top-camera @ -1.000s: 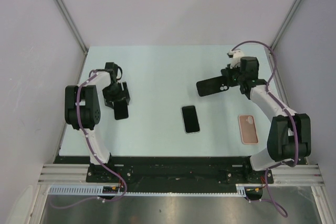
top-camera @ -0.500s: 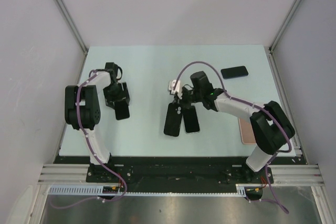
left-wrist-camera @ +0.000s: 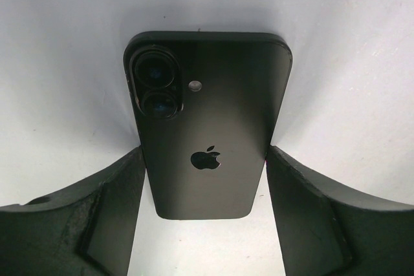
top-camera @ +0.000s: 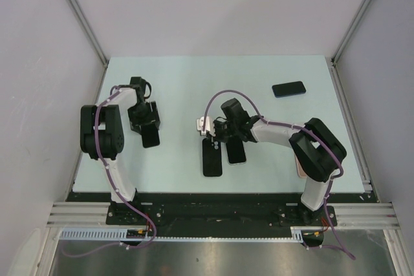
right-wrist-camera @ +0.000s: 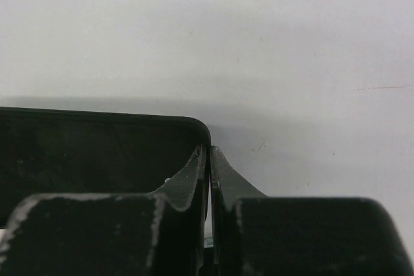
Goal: Put the phone into the phone case
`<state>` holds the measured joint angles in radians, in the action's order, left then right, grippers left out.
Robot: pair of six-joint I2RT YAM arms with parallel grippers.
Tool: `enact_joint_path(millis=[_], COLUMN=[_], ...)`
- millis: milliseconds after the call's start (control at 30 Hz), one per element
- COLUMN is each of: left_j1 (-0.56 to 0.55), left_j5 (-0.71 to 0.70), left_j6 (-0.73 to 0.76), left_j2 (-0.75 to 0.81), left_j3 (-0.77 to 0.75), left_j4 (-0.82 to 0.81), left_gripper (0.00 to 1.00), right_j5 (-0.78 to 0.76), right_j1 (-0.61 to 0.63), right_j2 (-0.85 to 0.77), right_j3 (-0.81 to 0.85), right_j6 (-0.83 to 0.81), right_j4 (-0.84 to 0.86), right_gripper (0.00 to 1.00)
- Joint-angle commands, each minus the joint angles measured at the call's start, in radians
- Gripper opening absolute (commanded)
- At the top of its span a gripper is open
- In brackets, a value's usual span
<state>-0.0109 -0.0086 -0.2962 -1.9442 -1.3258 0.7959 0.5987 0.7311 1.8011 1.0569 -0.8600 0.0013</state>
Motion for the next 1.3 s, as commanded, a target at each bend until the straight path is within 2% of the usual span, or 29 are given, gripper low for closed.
enact_joint_path(millis=[0,33,133,233,367,400,433,500,633,733,833,967,1267], left_j1=[-0.018,-0.020,-0.018,-0.020,-0.014,-0.011,-0.008,0.003,0.005,0.005,0.005,0.005,0.005], left_j5=[0.039,0.042,0.079,0.151,0.232,0.292,0.335,0.439,0.511,0.558,0.561,0.558,0.570], left_j6=[-0.008,-0.006,-0.007,-0.006,-0.004,-0.006,-0.011,-0.029,-0.057,-0.075,-0.081,-0.081,-0.090], left_j2=[-0.065,-0.061,-0.055,-0.052,-0.033,-0.030,-0.022,-0.015,0.001,0.007,0.013,0.014,0.011], left_j3=[0.027,0.027,0.028,0.042,0.068,0.085,0.095,0.131,0.169,0.188,0.201,0.212,0.226], left_j4=[0.011,0.012,0.011,-0.001,-0.023,-0.030,-0.055,-0.086,-0.142,-0.167,-0.176,-0.179,-0.198], left_gripper=[0.67,0.64,0.54,0.49,0.45,0.44,0.44,0.42,0.41,0.40,0.40,0.40,0.40], right_j5=[-0.043,-0.042,-0.048,-0.074,-0.111,-0.153,-0.178,-0.204,-0.241,-0.214,-0.182,-0.181,-0.231], right_j1=[0.011,0.011,0.011,0.005,-0.009,-0.010,-0.013,-0.009,0.005,0.024,0.040,0.071,0.111], right_j2=[0.014,0.011,0.000,-0.012,-0.028,-0.029,-0.028,-0.026,-0.006,0.046,0.105,0.174,0.233], right_j3=[0.025,0.025,0.026,0.025,0.025,0.026,0.026,0.026,0.026,0.026,0.025,0.026,0.046], right_j6=[-0.021,-0.010,0.061,0.163,0.434,0.516,0.697,0.809,1.167,1.327,1.439,1.506,1.537], right_j4=[0.069,0.072,0.098,0.134,0.218,0.280,0.304,0.333,0.394,0.463,0.535,0.608,0.615], right_gripper=[0.13,0.25,0.40,0.45,0.49,0.49,0.49,0.47,0.46,0.48,0.48,0.48,0.52])
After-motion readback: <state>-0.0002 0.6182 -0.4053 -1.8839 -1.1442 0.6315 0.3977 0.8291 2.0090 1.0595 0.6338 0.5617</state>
